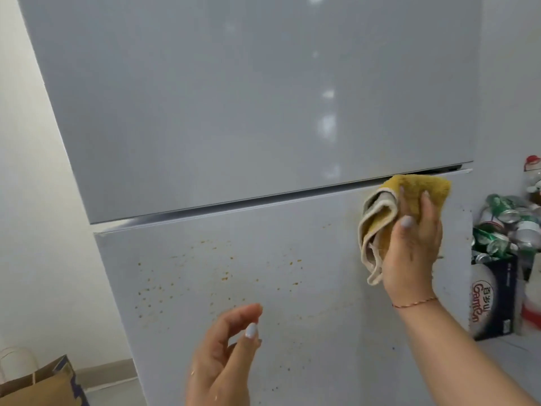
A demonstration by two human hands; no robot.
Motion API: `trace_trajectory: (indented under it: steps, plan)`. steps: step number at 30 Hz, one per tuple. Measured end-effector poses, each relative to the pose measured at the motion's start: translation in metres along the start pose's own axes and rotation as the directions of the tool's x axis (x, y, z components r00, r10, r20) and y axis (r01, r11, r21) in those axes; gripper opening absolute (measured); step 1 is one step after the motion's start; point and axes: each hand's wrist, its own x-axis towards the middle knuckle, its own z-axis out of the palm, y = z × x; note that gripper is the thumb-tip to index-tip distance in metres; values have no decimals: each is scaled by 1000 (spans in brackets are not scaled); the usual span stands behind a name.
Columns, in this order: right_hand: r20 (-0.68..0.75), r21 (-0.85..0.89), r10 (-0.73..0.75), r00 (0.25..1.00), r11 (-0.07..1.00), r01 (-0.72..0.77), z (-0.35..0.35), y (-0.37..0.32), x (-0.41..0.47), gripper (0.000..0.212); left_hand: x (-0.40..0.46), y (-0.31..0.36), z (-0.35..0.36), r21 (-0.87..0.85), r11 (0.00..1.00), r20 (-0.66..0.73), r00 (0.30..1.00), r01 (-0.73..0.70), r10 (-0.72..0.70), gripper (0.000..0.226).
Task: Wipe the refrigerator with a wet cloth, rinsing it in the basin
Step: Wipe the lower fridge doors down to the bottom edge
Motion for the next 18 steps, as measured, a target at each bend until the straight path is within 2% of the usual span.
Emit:
trace_trajectory:
  steps: [1,3,5,9,11,18]
  plan:
    - [-126,-175,32,992,983,-54,-23,41,1,59,1,-3,-6,6,1000,-32,999,10,-10,43]
    - [-192,-178,64,979,979,-99,-26,53,6,61,3,-3,-18,22,999,-87,996,27,-25,41]
    - [-269,-194,87,959,971,-142,-1,33,-3,69,6,2,-30,44,999,-133,991,15,-9,40]
    - [-255,-257,41,966,960,-109,25,9,-23,66,13,14,-59,93,996,-247,968,-14,37,32]
    - [-227,-313,-32,973,949,-42,45,-12,-42,63,15,19,-71,115,993,-269,962,-12,43,22]
    - [-124,-396,-238,963,902,172,101,-79,-87,59,27,39,-114,263,963,-325,936,-49,136,30]
